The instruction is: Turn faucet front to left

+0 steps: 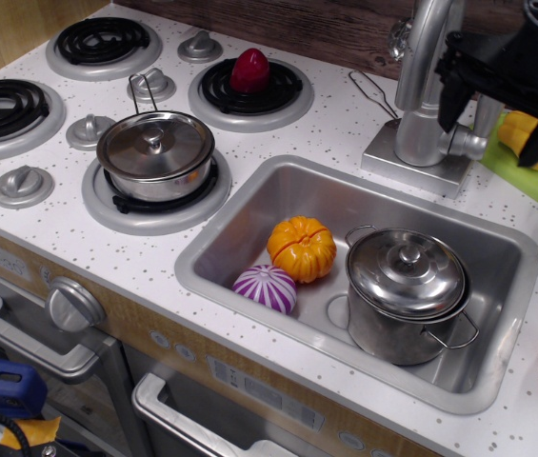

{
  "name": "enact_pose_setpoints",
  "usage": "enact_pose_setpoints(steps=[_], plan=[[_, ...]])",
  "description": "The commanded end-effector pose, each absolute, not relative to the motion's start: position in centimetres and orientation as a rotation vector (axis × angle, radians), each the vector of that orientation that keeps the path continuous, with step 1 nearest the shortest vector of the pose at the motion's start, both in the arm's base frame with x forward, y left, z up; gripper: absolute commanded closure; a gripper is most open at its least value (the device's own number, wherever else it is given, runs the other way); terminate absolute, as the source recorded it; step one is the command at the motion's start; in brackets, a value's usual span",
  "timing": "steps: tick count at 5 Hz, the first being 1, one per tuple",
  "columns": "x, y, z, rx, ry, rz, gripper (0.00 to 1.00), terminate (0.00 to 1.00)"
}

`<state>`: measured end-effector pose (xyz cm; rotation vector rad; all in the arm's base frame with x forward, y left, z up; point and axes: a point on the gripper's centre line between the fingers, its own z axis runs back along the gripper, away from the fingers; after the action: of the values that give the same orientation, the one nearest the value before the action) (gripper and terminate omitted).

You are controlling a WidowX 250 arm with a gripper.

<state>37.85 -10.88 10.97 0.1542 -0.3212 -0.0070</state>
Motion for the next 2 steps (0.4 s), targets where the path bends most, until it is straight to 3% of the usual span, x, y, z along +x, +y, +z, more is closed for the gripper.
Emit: enact_pose_setpoints(steps=[1, 2], plan=[[38.9, -8.2, 12.5, 0.158, -0.378, -0.041, 0.0, 0.0], [38.9, -6.9, 12.8, 0.179, -0.381, -0.057, 0.0, 0.0]])
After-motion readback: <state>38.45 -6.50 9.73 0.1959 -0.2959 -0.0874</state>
